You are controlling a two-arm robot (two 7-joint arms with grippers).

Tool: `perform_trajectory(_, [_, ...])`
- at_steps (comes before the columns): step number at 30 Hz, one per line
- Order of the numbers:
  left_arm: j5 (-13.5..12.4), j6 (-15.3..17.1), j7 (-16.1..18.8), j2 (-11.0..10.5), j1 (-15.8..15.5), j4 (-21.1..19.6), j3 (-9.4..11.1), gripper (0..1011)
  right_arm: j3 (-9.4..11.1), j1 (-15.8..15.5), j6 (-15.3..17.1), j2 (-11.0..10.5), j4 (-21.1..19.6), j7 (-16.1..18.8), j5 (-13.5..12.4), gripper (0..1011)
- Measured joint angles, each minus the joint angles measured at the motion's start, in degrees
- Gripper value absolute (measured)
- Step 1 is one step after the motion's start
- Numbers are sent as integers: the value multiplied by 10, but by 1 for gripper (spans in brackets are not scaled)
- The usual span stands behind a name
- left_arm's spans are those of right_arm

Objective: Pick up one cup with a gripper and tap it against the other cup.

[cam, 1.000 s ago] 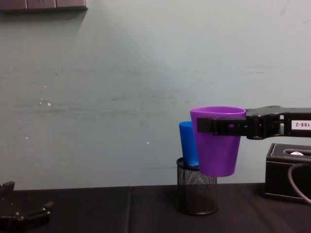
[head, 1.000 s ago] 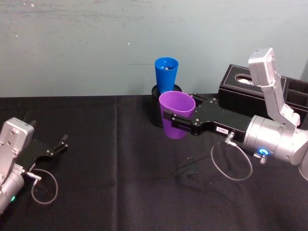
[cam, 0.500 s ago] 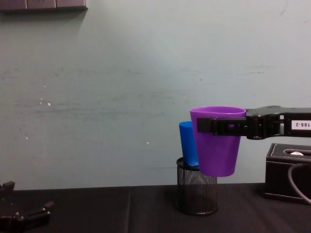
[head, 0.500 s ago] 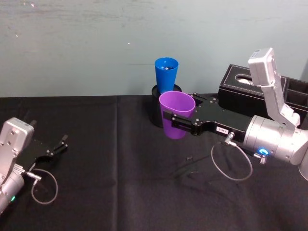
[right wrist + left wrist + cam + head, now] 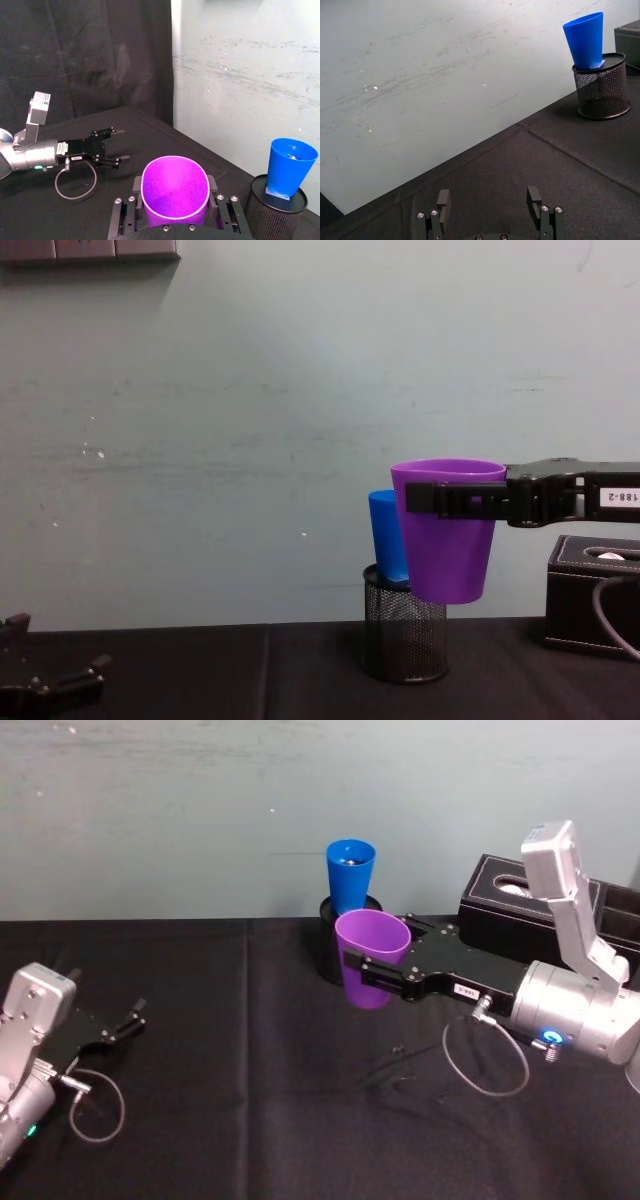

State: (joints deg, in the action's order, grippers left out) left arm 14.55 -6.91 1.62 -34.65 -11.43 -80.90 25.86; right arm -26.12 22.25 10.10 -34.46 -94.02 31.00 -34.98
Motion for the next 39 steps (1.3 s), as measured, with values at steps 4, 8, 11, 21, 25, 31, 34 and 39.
perform_trajectory(4, [0,0,0,0,0,0,0,1000,0,0,0,0,0,0,0,715])
perform_trajectory(8, [0,0,0,0,0,0,0,1000,0,0,0,0,0,0,0,715])
perform_trajectory(11, [0,0,0,0,0,0,0,1000,0,0,0,0,0,0,0,715])
perform_trajectory(21, [0,0,0,0,0,0,0,1000,0,0,0,0,0,0,0,715])
perform_trajectory(25, [0,0,0,0,0,0,0,1000,0,0,0,0,0,0,0,715])
perform_trajectory(31, [0,0,0,0,0,0,0,1000,0,0,0,0,0,0,0,715])
perform_trajectory(34, [0,0,0,0,0,0,0,1000,0,0,0,0,0,0,0,715])
perform_trajectory(39, [0,0,0,0,0,0,0,1000,0,0,0,0,0,0,0,715])
